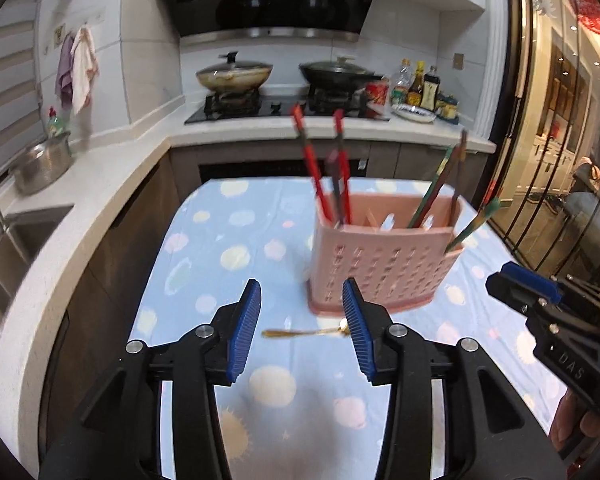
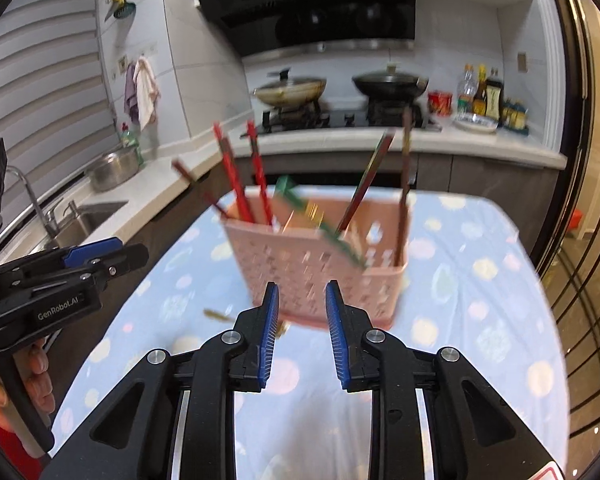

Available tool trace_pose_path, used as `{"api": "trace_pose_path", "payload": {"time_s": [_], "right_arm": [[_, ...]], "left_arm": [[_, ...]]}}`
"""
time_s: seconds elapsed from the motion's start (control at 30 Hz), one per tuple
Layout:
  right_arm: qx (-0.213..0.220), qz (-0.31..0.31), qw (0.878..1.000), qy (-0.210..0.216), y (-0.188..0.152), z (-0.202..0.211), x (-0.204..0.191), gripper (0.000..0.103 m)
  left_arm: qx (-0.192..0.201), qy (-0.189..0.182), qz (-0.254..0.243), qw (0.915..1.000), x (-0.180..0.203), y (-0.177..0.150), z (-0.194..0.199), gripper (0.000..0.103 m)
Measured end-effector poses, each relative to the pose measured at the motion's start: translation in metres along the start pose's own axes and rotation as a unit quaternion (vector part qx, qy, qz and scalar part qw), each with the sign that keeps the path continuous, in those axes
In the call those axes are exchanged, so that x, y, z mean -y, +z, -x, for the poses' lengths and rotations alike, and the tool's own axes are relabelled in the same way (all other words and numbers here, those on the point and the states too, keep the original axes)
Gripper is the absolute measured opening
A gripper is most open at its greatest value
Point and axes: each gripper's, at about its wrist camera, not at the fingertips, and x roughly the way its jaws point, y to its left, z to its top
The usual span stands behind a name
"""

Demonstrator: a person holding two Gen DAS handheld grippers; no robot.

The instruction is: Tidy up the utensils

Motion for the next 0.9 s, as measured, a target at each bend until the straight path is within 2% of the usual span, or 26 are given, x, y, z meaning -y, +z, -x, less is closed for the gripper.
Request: {"api": "trace_pose_path", "payload": {"time_s": [0.1,0.4,0.63,0.9], "right_arm": [[-0.034,-0.016,0.999,0.017,-0.020,-0.025,-0.005,0.024],[-0.088,-0.030,0.995,0.028,-0.046,-0.091,-0.021,0.023],[-0.114,-0.037,0.993,0.024,-0.050,-0.131,-0.027,0.022],[-0.127,-0.052,0.990,0.013,-0.049,-0.158,-0.023,0.022]], "left_arm": [[-0.021,0.021,-0.003,0.9996,-0.006,-0.018,-0.015,0.040],[-0.072,0.016,0.019,0.9971,-0.022,-0.045,-0.062,0.041],[-0.088,0.014,0.026,0.9957,-0.032,-0.048,-0.087,0.041],[-0.094,0.014,0.033,0.9949,-0.047,-0.045,-0.101,0.041]]}}
